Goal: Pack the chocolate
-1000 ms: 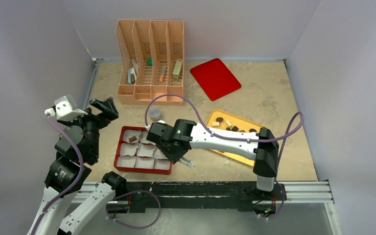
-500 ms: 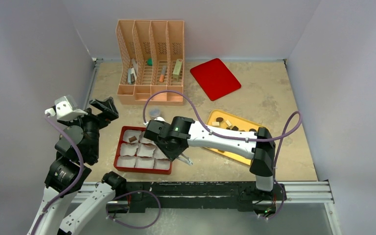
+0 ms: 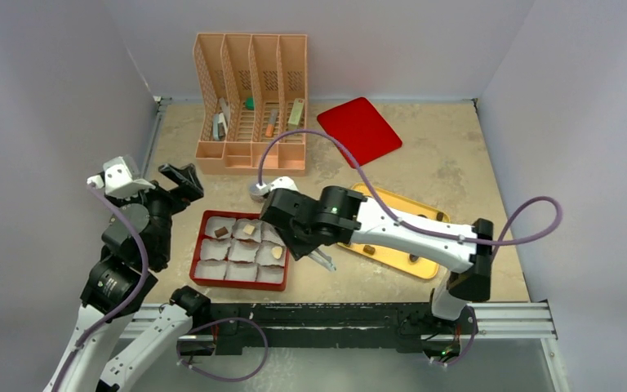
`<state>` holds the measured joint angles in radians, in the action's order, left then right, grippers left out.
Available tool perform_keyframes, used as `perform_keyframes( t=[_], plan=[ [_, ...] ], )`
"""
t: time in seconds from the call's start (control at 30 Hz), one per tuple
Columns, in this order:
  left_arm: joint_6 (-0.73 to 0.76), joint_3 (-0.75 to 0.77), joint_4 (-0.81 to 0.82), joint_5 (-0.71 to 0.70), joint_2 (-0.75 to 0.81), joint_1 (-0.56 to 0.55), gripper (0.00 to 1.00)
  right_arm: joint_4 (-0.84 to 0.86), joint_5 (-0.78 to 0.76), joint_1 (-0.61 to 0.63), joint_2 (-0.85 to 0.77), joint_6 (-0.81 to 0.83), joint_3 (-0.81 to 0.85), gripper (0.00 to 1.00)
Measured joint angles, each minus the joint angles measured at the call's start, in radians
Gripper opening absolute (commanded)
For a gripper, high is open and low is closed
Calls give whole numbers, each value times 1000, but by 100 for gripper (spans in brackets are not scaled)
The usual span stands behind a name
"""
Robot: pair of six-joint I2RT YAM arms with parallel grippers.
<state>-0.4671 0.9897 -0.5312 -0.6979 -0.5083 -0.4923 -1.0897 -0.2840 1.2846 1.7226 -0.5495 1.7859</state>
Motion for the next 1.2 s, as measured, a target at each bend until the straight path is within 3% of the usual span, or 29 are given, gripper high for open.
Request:
perform_keyframes(
  t=[0.33,0.6,0.93,1.2],
  plan=[
    [14,-23,11,79,-127,0,97,-37,-175,-19,-132,-91,-56,39],
    [-23,-101,34,147,-204,0,98,-80,-216,-161,-256,-133,-196,38],
    [-26,-117,75,225,-260,0,99,-114,-221,-381,-470,-137,-377,39],
    [-27,-118,107,250,-251,0,100,-91,-151,-422,-505,-116,-499,39]
  ],
)
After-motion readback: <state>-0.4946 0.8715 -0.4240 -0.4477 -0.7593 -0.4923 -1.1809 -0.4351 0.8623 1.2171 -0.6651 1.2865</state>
